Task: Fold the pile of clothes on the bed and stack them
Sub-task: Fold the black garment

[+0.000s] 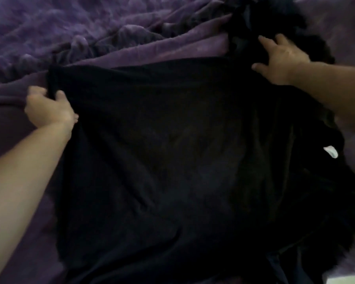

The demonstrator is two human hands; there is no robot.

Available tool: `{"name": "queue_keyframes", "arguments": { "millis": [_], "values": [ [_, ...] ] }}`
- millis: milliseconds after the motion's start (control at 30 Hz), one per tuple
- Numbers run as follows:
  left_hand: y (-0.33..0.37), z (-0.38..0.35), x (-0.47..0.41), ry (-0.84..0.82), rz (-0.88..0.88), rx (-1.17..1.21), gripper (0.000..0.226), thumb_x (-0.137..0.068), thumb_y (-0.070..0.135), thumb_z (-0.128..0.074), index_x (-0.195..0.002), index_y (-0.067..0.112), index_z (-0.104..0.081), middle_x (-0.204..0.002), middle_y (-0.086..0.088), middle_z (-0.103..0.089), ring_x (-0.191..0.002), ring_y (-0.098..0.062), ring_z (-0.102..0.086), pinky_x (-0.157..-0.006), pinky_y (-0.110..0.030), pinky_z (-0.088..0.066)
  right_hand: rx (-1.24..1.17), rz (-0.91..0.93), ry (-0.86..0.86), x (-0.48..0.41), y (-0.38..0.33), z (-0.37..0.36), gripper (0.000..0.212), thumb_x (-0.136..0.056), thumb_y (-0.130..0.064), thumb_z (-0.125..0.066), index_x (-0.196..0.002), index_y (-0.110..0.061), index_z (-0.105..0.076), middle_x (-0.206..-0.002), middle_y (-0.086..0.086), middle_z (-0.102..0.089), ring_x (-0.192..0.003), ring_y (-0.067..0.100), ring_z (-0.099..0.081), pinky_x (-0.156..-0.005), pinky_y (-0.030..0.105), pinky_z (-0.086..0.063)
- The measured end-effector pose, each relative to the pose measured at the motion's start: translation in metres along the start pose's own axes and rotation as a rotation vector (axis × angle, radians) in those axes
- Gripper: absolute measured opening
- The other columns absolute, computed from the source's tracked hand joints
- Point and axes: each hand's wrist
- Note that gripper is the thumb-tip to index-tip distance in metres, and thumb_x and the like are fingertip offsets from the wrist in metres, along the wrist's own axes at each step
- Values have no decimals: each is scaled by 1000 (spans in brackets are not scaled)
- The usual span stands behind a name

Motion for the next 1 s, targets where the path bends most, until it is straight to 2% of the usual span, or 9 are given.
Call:
{"name": "queue_keyframes", "arguments": {
  "millis": [133,333,433,533,633,733,833,933,1000],
  "values": [
    [17,19,75,74,-188,-19,46,-74,25,-56,-118,19,-47,-126,-10,-50,-103,-30,-57,-93,-36,-45,-159,93,157,57,-10,-1,64,-86,-25,-61,-145,-18,-36,-156,17,-22,-140,37,-25,-109,49,-33],
    [9,65,257,-409,-620,-168,9,-80,2,-63,-86,9,-64,-86,-11,-61,-78,-33,-60,-69,-40,-48,-358,319,249,243,-13,-40,8,-84,-22,-63,-90,-15,-64,-95,5,-59,-90,30,-59,-68,37,-51],
    [-24,81,337,-672,-751,-286,8,-79,10,-69,-77,14,-62,-78,-3,-59,-74,-27,-61,-62,-37,-47,-418,361,162,337,-13,-70,23,-87,-44,-61,-84,-21,-61,-87,-4,-56,-81,20,-58,-59,33,-49],
    [-70,94,384,-835,-872,-411,16,-77,28,-73,-79,16,-63,-81,-1,-58,-77,-25,-60,-63,-37,-51,-211,333,20,419,-11,-104,59,-71,-70,-60,-113,-28,-61,-122,-1,-57,-111,22,-55,-78,36,-50],
    [-109,112,396,-841,-870,-574,27,-74,36,-75,-89,15,-68,-91,-4,-61,-86,-29,-60,-69,-40,-51,-140,166,-45,469,12,-123,66,-56,-39,-83,-118,-23,-66,-133,10,-56,-120,35,-55,-83,45,-51],
    [-130,128,387,-769,-797,-652,36,-77,38,-72,-103,14,-67,-102,-7,-61,-97,-30,-58,-76,-41,-49,-341,-172,70,482,50,-110,25,-66,-3,-74,-79,-23,-66,-99,5,-68,-89,34,-66,-66,39,-53],
    [-135,132,381,-743,-799,-757,28,-87,36,-60,-111,21,-63,-109,-1,-56,-106,-23,-52,-83,-37,-46,-523,-438,164,455,80,-79,26,-78,-6,-61,-69,-30,-56,-71,-2,-62,-76,32,-65,-66,31,-44],
    [-127,127,380,-695,-722,-703,20,-91,22,-53,-108,19,-63,-105,-4,-60,-102,-26,-55,-80,-39,-47,-537,-360,48,425,83,-53,12,-76,-24,-61,-87,-29,-62,-84,-1,-71,-88,28,-67,-80,36,-52],
    [-123,124,378,-620,-625,-545,16,-91,13,-53,-104,11,-63,-98,-13,-66,-94,-35,-60,-72,-42,-46,-340,-153,-221,424,64,-50,59,-65,-47,-67,-121,-35,-52,-112,1,-65,-105,27,-62,-87,39,-52]
  ]
}}
Point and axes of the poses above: each hand's wrist, its own x-axis away from the middle knuckle, its own z-axis out of the back of the hand, y = z × x
